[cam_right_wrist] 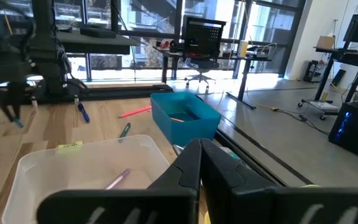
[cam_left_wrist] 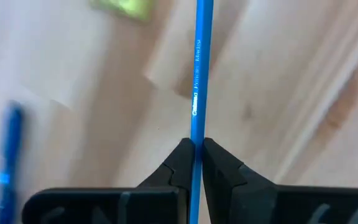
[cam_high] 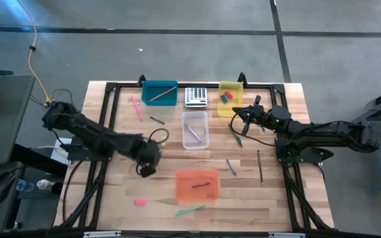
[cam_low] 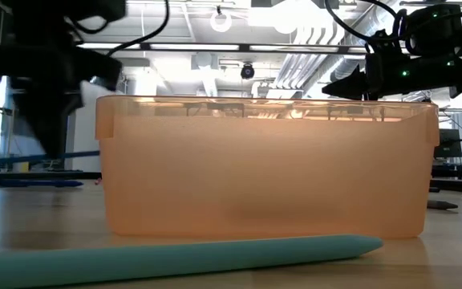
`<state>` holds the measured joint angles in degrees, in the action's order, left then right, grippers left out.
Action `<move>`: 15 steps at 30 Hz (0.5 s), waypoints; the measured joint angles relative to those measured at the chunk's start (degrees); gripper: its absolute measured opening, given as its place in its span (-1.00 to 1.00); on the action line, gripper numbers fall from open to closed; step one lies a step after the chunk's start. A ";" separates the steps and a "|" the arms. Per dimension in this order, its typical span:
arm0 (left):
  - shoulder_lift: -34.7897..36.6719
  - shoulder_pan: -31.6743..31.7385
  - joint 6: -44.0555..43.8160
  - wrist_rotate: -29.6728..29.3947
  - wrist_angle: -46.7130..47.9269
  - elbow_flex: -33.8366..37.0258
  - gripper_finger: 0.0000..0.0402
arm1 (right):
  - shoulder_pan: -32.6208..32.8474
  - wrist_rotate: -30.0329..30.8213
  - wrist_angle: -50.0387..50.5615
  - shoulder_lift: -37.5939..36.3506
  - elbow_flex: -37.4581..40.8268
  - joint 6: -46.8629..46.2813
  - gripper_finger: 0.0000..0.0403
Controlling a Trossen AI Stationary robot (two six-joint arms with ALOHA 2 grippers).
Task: Sort crayons/erasers/pens/pencils in bins
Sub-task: Put the light blue pencil into the blue bin
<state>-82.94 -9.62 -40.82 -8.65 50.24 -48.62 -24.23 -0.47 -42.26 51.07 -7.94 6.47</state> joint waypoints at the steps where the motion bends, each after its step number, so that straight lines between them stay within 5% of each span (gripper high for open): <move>1: 0.00 1.59 2.15 -0.59 0.58 -0.97 -0.95 | 0.00 0.00 0.00 0.00 0.00 0.00 -1.00; 15: -0.06 27.83 42.60 -15.19 4.75 -19.11 -0.95 | 0.02 0.00 0.50 0.00 0.00 0.18 -1.00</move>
<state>-83.00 18.21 1.78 -23.84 54.99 -67.74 -24.21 -0.47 -41.76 51.07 -7.94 6.65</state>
